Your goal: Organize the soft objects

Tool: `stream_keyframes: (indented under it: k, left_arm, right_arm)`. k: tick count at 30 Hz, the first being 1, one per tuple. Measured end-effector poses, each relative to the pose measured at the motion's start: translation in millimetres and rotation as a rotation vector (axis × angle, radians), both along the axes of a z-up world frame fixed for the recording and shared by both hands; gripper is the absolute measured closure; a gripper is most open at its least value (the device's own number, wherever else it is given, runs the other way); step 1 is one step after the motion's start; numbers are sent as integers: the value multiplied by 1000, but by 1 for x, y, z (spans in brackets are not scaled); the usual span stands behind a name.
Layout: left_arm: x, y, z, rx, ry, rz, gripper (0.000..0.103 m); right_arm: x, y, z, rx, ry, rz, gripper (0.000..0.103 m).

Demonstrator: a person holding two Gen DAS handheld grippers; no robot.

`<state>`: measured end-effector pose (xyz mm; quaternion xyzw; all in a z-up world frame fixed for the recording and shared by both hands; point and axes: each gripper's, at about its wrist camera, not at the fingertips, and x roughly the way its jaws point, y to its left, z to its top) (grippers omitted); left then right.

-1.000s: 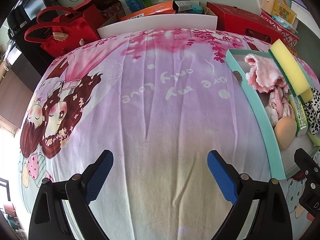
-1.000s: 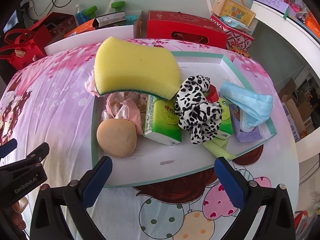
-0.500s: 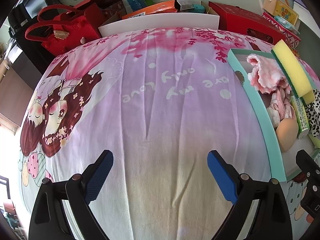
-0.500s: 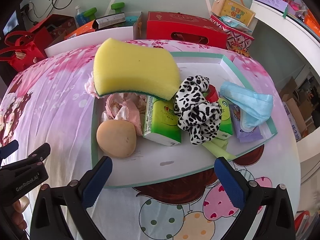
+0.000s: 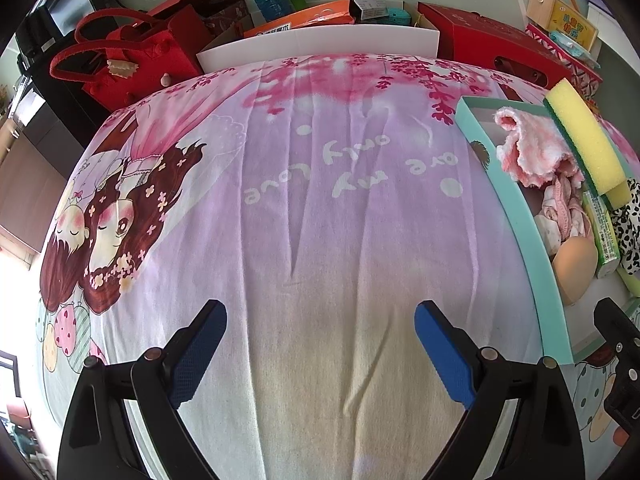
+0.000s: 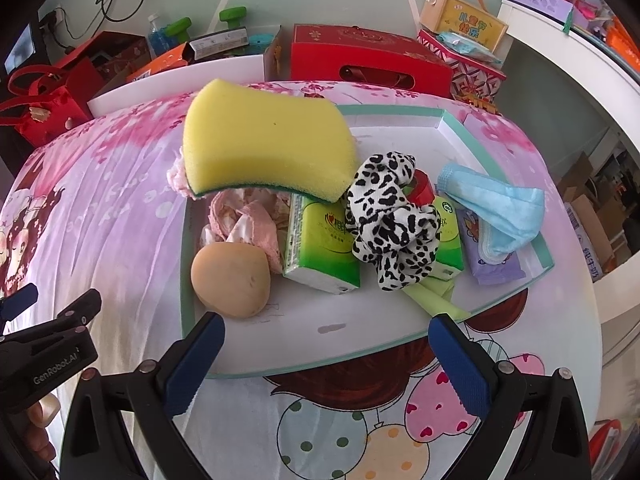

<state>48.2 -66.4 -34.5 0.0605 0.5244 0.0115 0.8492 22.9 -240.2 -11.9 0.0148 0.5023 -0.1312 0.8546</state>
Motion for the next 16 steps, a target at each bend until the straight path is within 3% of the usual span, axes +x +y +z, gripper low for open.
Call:
stream_keyframes:
  k: [16]
  left_arm:
    - [-2, 0, 5, -27, -38, -9, 8]
  right_arm:
    - [0, -2, 0, 3, -4, -3, 0]
